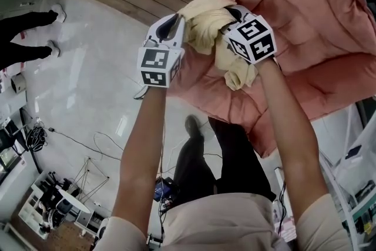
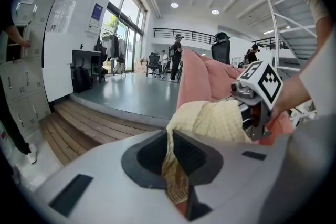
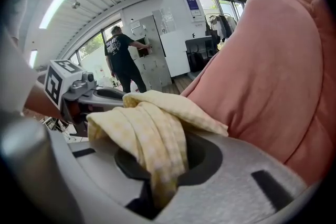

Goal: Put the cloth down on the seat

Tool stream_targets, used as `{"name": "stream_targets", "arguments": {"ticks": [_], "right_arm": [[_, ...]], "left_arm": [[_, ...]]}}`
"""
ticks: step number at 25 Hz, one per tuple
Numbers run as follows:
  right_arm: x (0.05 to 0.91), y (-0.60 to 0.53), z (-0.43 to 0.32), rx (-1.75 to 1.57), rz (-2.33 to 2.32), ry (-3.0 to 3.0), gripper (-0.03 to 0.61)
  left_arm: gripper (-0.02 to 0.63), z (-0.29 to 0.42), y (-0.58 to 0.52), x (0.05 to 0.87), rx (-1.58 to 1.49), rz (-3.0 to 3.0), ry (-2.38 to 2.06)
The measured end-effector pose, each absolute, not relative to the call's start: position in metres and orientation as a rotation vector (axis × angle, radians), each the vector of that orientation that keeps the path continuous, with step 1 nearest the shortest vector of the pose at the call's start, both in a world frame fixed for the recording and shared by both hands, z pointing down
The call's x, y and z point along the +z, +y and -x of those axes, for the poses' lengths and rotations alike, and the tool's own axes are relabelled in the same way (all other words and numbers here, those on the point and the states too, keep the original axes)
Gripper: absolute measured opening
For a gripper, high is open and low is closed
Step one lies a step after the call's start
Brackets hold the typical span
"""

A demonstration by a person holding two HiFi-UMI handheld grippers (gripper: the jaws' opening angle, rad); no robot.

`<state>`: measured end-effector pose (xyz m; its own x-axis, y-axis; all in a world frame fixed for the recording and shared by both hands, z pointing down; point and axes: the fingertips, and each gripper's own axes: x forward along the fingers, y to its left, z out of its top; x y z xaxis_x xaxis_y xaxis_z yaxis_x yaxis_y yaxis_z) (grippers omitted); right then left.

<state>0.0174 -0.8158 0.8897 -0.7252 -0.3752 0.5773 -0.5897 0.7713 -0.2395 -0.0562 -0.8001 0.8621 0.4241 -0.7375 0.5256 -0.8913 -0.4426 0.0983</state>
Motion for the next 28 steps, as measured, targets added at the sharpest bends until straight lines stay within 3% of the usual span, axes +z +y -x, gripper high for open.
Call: {"name": "stream_targets", "arguments": {"ticks": [10,13,16,24,28], "right_arm": [[0.892,-0.788,-0.02,0.567,-0.609,-2.371,0.236],[0.88,-0.778,-0.029,0.589,-0.616,-2.342,0.249],[0.87,-0.768,-0.035,0.61,-0.623,-2.307,0.269],[0.82,-0.743,-0.046,0.608,-0.689,-2.226,0.299],[0.779,-0.74,-0.05,0.588,-0.757,-2.211,0.299]], "left_arm": [[0.032,0.06,-0.788,0.848,0.645,-2.325,-1.328],[0.063,0.064,-0.777,0.833,0.67,-2.328,-1.292],[0.174,0.066,-0.765,0.821,0.711,-2.319,-1.227],[0.193,0.091,-0.743,0.759,0.858,-2.366,-1.294],[0.193,0.102,-0.739,0.702,0.787,-2.397,-1.372]]}}
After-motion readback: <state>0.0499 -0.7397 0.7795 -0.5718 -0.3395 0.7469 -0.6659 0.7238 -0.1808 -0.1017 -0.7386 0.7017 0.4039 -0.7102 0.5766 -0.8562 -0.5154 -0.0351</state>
